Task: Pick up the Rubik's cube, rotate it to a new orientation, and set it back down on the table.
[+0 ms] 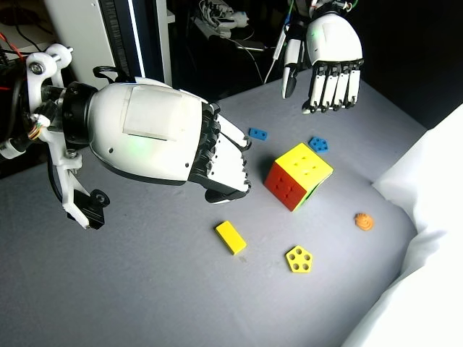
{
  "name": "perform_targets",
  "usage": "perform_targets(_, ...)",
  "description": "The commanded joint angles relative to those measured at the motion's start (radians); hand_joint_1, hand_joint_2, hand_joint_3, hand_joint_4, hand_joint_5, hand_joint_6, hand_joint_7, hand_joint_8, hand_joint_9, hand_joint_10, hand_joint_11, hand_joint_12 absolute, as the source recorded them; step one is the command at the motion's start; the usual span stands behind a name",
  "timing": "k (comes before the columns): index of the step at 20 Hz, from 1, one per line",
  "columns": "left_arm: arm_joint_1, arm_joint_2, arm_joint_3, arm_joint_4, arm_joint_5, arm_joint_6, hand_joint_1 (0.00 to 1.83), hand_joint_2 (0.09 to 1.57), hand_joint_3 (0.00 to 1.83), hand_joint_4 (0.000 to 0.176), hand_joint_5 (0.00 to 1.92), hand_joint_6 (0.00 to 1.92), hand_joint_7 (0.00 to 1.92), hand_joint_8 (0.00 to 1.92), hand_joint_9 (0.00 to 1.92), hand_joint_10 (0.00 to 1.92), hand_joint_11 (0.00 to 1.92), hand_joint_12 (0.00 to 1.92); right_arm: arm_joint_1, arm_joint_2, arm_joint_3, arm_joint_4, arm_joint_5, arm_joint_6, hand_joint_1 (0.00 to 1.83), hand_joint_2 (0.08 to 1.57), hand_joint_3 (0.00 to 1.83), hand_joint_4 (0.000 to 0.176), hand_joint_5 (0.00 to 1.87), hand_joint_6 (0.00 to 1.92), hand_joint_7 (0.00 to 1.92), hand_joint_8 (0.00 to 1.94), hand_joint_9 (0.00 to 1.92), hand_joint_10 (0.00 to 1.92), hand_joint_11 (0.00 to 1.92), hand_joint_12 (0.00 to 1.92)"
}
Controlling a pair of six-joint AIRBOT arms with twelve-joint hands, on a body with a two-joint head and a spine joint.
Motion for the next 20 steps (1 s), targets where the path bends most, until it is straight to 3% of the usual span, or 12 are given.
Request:
perform_targets(1, -0.009, 0.003, -0.001, 0.014, -0.095, 0.012, 0.28, 1.21, 0.04, 0.019, 0.0, 0.0, 0.0, 0.0, 0.0, 0.0, 0.0, 0.07, 0.009, 0.006, 0.001, 0.054, 0.111, 0.001, 0.0, 1.23, 0.05, 0.0, 0.0, 0.0, 0.0, 0.0, 0.0, 0.0, 0.0, 0.0)
perform_targets(6, -0.017, 0.001, 0.0, -0.076, -0.095, 0.054, 0.19, 1.24, 0.01, 0.015, 0.0, 0.0, 0.0, 0.0, 0.0, 0.0, 0.0, 0.17, 0.009, 0.006, 0.001, 0.054, 0.111, 0.001, 0.0, 1.22, 0.03, 0.0, 0.0, 0.0, 0.0, 0.0, 0.0, 0.0, 0.0, 0.0)
perform_targets(11, -0.077, -0.059, 0.015, -0.367, -0.109, 0.299, 0.2, 1.24, 0.0, 0.021, 0.0, 0.0, 0.0, 0.0, 0.0, 0.0, 0.0, 0.13, 0.009, 0.005, 0.0, 0.054, 0.111, 0.001, 0.0, 1.22, 0.03, 0.0, 0.0, 0.0, 0.0, 0.0, 0.0, 0.0, 0.0, 0.0)
perform_targets(13, -0.087, -0.105, 0.027, -0.453, -0.147, 0.375, 0.27, 1.23, 0.0, 0.016, 0.0, 0.0, 0.0, 0.0, 0.0, 0.0, 0.0, 0.09, 0.009, 0.003, 0.0, 0.054, 0.111, 0.001, 0.0, 1.22, 0.03, 0.0, 0.0, 0.0, 0.0, 0.0, 0.0, 0.0, 0.0, 0.0)
perform_targets(17, -0.086, -0.167, 0.055, -0.497, -0.193, 0.394, 0.63, 1.16, 0.0, 0.015, 0.0, 0.0, 0.0, 0.0, 0.0, 0.0, 0.0, 0.15, 0.009, 0.002, -0.001, 0.054, 0.111, 0.001, 0.0, 1.23, 0.03, 0.0, 0.0, 0.0, 0.0, 0.0, 0.0, 0.0, 0.0, 0.0)
perform_targets(18, -0.086, -0.178, 0.056, -0.514, -0.21, 0.406, 0.74, 1.13, 0.0, 0.025, 0.0, 0.0, 0.0, 0.0, 0.0, 0.0, 0.0, 0.23, 0.009, 0.002, -0.002, 0.054, 0.111, 0.001, 0.0, 1.23, 0.03, 0.0, 0.0, 0.0, 0.0, 0.0, 0.0, 0.0, 0.0, 0.0)
perform_targets(20, -0.086, -0.2, 0.054, -0.564, -0.259, 0.433, 0.85, 1.1, 0.0, 0.015, 0.0, 0.0, 0.0, 0.0, 0.0, 0.0, 0.0, 0.24, 0.009, 0.002, -0.003, 0.054, 0.111, 0.001, 0.0, 1.24, 0.03, 0.0, 0.0, 0.0, 0.0, 0.0, 0.0, 0.0, 0.0, 0.0)
